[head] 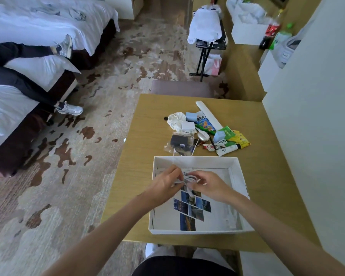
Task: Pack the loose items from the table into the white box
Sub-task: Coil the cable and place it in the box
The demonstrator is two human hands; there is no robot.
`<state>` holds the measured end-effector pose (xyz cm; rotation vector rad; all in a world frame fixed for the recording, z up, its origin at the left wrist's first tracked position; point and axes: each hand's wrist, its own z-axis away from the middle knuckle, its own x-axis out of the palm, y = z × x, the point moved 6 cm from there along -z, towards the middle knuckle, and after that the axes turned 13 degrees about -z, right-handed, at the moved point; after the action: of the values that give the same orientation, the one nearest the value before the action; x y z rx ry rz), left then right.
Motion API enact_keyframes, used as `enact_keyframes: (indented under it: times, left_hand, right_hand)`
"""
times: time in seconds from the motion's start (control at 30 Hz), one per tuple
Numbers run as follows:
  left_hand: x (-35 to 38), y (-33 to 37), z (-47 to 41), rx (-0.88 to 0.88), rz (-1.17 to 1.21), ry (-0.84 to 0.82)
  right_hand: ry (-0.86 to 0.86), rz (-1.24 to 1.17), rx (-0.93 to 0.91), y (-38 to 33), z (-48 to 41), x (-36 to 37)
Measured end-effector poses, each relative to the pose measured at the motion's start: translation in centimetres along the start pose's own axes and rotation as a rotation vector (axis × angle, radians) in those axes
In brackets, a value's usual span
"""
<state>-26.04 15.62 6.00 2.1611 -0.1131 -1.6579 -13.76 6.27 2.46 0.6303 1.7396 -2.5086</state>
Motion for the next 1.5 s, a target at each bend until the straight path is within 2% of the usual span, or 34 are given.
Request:
enact_keyframes:
  times: [0.13,0.3,0.5,0.73,0.83,0.93,1.07,1.2,1.3,1.4,1.5]
  left_hand:
    - [1.4,0.5,0.9,0.101,-0.263,-0.053]
    - [3.9,-0.3,1.5,0.177,-0.643,-0.276]
    - [4.4,-2.0,1.0,0.059,-0.882,-0.409]
    - [3.3,-2.5,-0.4,-0.008,-0.859,-0.412]
    - [2.9,-2.6,-0.8,0.004,-0.873,-0.441]
    - [2.6,-2.2,-1.0,-0.001,-0.788,-0.445]
    - [0.6,-1.9,-2.1,-0.092,-0.578,-0.332]
    - [-2.5,-1.3,-4.2,-0.159,-0.502,-0.083]
    - [-4.1,-0.5,-6.3,-0.222,-0.417,0.062]
    - [-4.1,0.1,-8.9,-0.283,-0.345,0.102]
    - [-2.6,0.6,-11.4,-0.294,-0.303,0.041]
  right_hand:
    - [0.018,0.091,0.025,1.6,-0.7,1.7]
    - [0.037,0.247,-0.053,2.0,-1.4,3.0]
    - [0.113,0.302,-0.070,2.4,-2.8,3.4]
    - [0.246,0.192,-0.101,2.7,-3.3,2.5]
    - [0.227,0.150,-0.083,2.7,-3.6,2.6]
    - [0.160,0.124,-0.095,2.4,-3.5,2.1]
    - [0.145,0.108,-0.181,0.7,-2.6,-1.2]
    - [0.217,0.032,-0.294,-1.9,-1.5,-6.5]
    - [0.289,-0.028,-0.312,-2.5,-1.3,-10.1]
    - [0.331,-0.038,-0.274,-1.9,-2.0,-12.8]
    - [0.368,-0.024,-0.166,0.1,-3.3,-14.7]
